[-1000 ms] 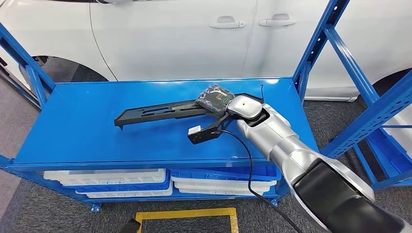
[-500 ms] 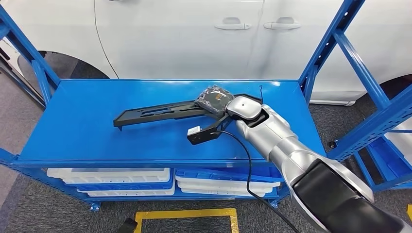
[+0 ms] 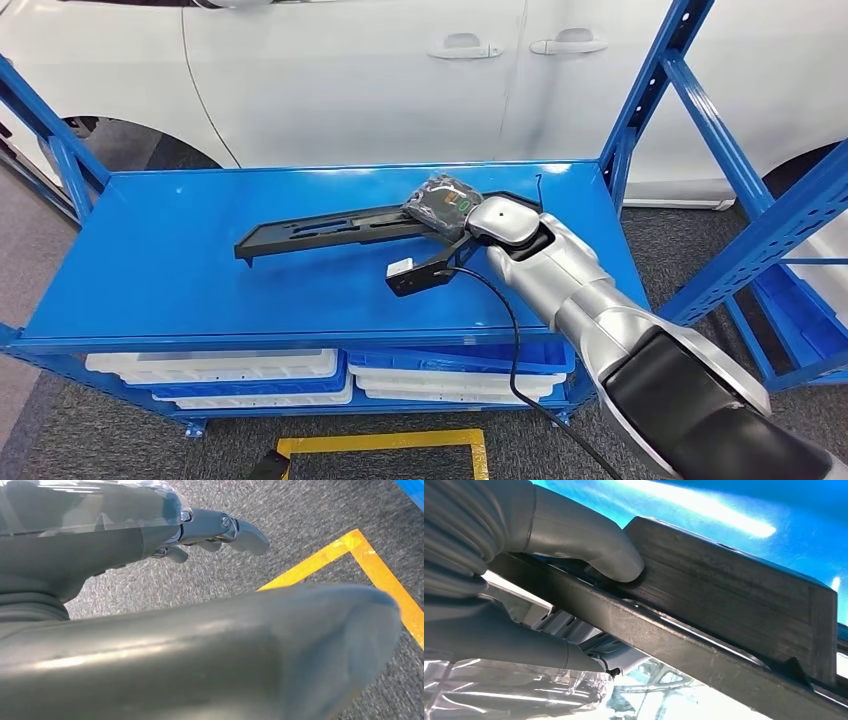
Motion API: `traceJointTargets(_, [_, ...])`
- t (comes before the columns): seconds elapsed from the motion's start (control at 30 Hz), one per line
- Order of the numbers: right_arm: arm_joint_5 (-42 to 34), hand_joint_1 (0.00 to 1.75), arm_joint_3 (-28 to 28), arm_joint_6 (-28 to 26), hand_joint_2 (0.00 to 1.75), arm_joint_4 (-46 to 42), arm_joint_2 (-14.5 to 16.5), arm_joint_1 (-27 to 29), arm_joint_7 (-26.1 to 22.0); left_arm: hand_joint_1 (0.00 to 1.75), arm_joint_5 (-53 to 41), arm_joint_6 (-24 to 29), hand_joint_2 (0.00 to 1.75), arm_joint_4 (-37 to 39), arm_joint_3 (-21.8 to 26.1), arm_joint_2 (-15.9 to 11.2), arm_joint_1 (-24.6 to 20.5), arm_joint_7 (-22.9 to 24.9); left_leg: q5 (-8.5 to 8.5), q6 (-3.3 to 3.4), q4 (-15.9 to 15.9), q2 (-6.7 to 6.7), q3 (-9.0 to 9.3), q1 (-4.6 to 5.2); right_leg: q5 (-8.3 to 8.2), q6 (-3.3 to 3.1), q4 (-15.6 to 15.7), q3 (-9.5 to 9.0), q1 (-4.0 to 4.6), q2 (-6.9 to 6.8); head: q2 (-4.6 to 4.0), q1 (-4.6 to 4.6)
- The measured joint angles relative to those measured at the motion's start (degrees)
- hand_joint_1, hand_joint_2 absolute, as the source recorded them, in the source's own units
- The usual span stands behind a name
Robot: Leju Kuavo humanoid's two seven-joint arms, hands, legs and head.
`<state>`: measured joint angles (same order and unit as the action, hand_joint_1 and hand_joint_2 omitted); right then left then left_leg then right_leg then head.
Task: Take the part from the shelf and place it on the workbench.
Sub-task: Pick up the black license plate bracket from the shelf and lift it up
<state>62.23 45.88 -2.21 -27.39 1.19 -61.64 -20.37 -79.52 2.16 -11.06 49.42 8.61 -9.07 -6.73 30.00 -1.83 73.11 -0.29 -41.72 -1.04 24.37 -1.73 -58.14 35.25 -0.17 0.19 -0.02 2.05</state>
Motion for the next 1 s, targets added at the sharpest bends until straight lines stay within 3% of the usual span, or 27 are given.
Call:
traceJointTargets(0.03, [-0.01, 1.75, 0.0, -0.01, 1.75, -0.01, 0.01, -0.02, -0.01, 0.0, 0.0, 0.0, 0.0, 0.0, 0.0, -0.01, -0.01, 0.0, -2.24, 0.16, -3.92, 0.02, 1.82, 0.0, 0.16, 0.1, -0.18, -0.05, 0.0, 0.04, 0.0, 0.0])
traceJointTargets(0.1, [-0.01, 1.75, 0.0, -0.01, 1.75, -0.01, 0.03, -0.1, 0.01, 0.0, 0.0, 0.01, 0.0, 0.0, -0.01, -0.03, -0.07, 0.0, -5.02, 0.68, -11.31, 0.01, 5.38, 0.13, 0.46, 0.46, -0.59, 0.02, 0.18, 0.12, 0.0, 0.0])
traceJointTargets(0.13, [-0.01, 1.71, 0.0, -0.01, 1.75, -0.01, 0.03, -0.11, 0.02, 0.0, 0.0, 0.01, 0.44, 0.0, -0.01, -0.04, -0.08, 0.0, -5.47, 0.96, -13.33, -0.01, 6.29, 0.23, 0.5, 0.71, -0.7, 0.14, 0.27, 0.14, -0.01, 0.0])
traceJointTargets(0.23, [0.0, 1.63, 0.0, -0.17, 1.75, -0.02, 0.03, -0.16, 0.08, 0.0, 0.05, 0.05, 1.75, 0.0, 0.0, -0.04, -0.02, -0.1, -5.54, 1.87, -14.24, -0.07, 6.45, 0.24, 0.48, 1.52, -0.69, 0.37, 0.35, 0.13, 0.0, 0.01])
traceJointTargets(0.3, [-0.28, 1.64, 0.01, -1.32, 1.75, -0.63, 0.04, -0.96, 0.85, 0.0, 0.71, 0.62, 1.75, 0.0, 0.03, -0.03, -0.02, -1.3, -5.89, 2.56, -14.67, -0.06, 6.49, -0.03, 2.46, 2.04, -2.81, 1.31, 0.24, 0.1, 0.0, 0.0])
traceJointTargets(0.4, [-1.89, 1.67, 0.08, 0.44, 1.75, -4.83, 0.04, -6.28, 4.35, 0.0, 2.02, 1.9, 1.75, 0.0, 0.24, 0.04, 0.11, -4.07, -6.17, 2.97, -14.79, 0.23, 5.91, 0.03, 8.79, 2.58, -13.44, 5.88, -0.03, 0.07, 0.01, 0.0])
traceJointTargets(0.43, [-1.91, 1.68, 0.2, 1.78, 1.75, -6.4, 0.01, -8.59, 5.62, 0.0, 2.16, 2.08, 1.75, 0.0, 0.32, 0.05, 0.2, -4.43, -6.19, 2.99, -14.77, 0.36, 5.83, 0.06, 9.69, 2.72, -16.44, 6.93, -0.1, 0.07, 0.01, 0.0])
traceJointTargets(0.47, [-1.37, 1.68, 0.43, 2.46, 1.75, -7.65, -0.05, -10.58, 6.73, 0.0, 2.2, 2.15, 1.75, 0.0, 0.36, 0.06, 0.28, -4.52, -6.14, 2.97, -14.76, 0.44, 5.92, 0.05, 9.27, 2.84, -17.48, 7.01, -0.16, 0.06, 0.0, 0.0])
traceJointTargets(0.5, [-0.45, 1.69, 0.76, 2.31, 1.75, -8.37, -0.12, -12.02, 7.48, 0.0, 2.22, 2.15, 1.75, 0.0, 0.38, 0.09, 0.32, -4.52, -6.04, 2.91, -14.76, 0.39, 6.17, 0.0, 7.62, 2.91, -16.14, 6.02, -0.25, 0.06, 0.0, 0.0])
traceJointTargets(0.57, [1.43, 1.68, 1.74, 0.56, 1.75, -8.98, -0.27, -13.5, 8.31, 0.0, 2.13, 2.12, 1.75, 0.0, 0.39, 0.18, 0.28, -4.51, -5.76, 2.63, -14.75, 0.12, 6.79, -0.11, 3.02, 2.81, -8.59, 2.24, -0.45, 0.01, 0.0, 0.0])
traceJointTargets(0.63, [2.46, 1.68, 2.81, -1.23, 1.75, -8.97, -0.35, -13.92, 8.68, 0.0, 2.04, 2.09, 1.75, 0.0, 0.39, 0.26, 0.12, -4.48, -5.7, 2.12, -14.63, -0.12, 6.83, 0.0, 0.92, 2.37, -2.56, -0.32, -0.29, 0.0, 0.0, 0.0])
traceJointTargets(0.73, [2.78, 1.69, 3.98, -2.14, 1.75, -8.76, -0.39, -14.0, 8.9, 0.0, 1.98, 2.05, 1.75, 0.0, 0.39, 0.37, 0.01, -4.41, -5.93, 1.23, -14.63, -0.16, 6.18, 0.13, 1.54, 1.47, -0.58, -0.82, -0.14, 0.09, 0.0, 0.0])
traceJointTargets(0.8, [2.49, 1.7, 4.42, -2.09, 1.75, -8.46, -0.4, -14.04, 8.81, 0.0, 1.95, 2.03, 1.75, 0.0, 0.39, 0.42, 0.03, -4.4, -4.88, 0.73, -13.26, -0.05, 5.53, 0.08, 1.31, 0.82, -0.08, -0.99, -0.4, 0.1, 0.0, 0.0])
traceJointTargets(0.83, [1.86, 1.7, 4.51, -2.04, 1.75, -8.26, -0.38, -14.08, 8.6, 0.0, 1.92, 2.01, 1.75, 0.0, 0.39, 0.42, 0.01, -4.39, -3.49, 0.54, -10.86, 0.0, 4.52, 0.04, 1.19, 0.5, 0.13, -1.13, -0.52, 0.1, 0.01, 0.0])
traceJointTargets(0.93, [-0.36, 1.69, 4.57, -1.92, 1.75, -7.6, -0.24, -14.14, 7.65, 0.0, 1.87, 1.95, 1.75, 0.0, 0.37, 0.43, 0.01, -4.39, 1.12, 0.19, 0.29, 0.05, -0.56, -0.04, 1.23, 0.14, 0.07, -1.21, -0.33, 0.14, 0.02, 0.0])
traceJointTargets(0.97, [-0.68, 1.69, 4.57, -1.93, 1.75, -7.4, -0.23, -14.15, 7.44, 0.0, 1.86, 1.95, 1.75, 0.0, 0.37, 0.44, 0.03, -4.39, 1.18, 0.16, 1.99, 0.05, -1.49, -0.06, 1.29, 0.12, -0.01, -1.25, -0.26, 0.15, 0.01, 0.0])
traceJointTargets(1.0, [-0.91, 1.7, 4.57, -1.93, 1.75, -7.24, -0.22, -14.19, 7.26, 0.0, 1.85, 1.95, 1.75, 0.0, 0.37, 0.44, 0.05, -4.39, 0.09, 0.19, 1.39, 0.06, -1.34, -0.07, 1.39, 0.15, -0.11, -1.32, -0.22, 0.16, 0.0, 0.0])
